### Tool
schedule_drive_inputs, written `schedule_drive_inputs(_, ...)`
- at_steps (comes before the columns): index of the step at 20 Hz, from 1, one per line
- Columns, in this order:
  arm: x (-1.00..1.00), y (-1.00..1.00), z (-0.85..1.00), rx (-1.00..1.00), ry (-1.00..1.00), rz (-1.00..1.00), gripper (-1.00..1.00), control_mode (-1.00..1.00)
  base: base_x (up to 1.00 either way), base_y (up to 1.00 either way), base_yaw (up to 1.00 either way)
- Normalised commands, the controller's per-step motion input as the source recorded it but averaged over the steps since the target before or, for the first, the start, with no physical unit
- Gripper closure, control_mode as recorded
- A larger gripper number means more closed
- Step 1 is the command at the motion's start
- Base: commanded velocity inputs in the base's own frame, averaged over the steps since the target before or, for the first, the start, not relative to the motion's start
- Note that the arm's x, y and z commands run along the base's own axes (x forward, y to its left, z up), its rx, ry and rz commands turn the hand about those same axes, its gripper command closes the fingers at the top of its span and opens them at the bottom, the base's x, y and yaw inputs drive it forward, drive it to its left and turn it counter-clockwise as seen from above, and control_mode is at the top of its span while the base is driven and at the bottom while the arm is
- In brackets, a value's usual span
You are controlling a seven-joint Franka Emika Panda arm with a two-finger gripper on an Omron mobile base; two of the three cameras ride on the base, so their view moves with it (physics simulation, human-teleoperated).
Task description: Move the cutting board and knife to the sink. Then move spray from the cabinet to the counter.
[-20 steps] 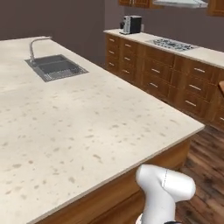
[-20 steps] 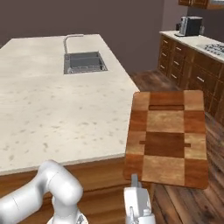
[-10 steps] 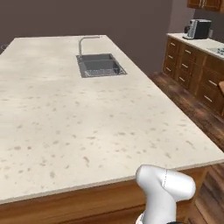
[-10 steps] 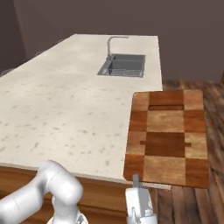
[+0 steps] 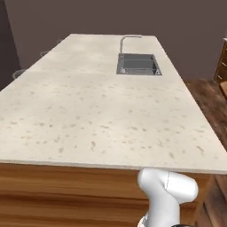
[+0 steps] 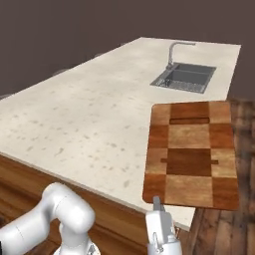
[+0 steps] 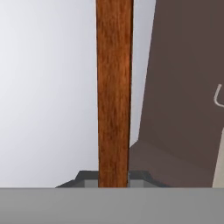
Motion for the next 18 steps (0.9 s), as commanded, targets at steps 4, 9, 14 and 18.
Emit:
schedule_drive_inputs(4,0.00,0.00,0.00,0.00,0.00,0.00,1.00,1.00,0.08,-1.00,0.44)
schedule_drive_inputs(9,0.00,0.00,0.00,0.00,0.00,0.00,1.00,1.00,0.00,-1.00,0.39)
schedule_drive_inputs(14,0.00,0.00,0.00,0.00,0.00,0.00,1.00,1.00,-0.32,-0.99,0.31)
schedule_drive_inputs(18,0.00,0.00,0.00,0.00,0.00,0.00,1.00,1.00,-0.41,-1.00,0.32)
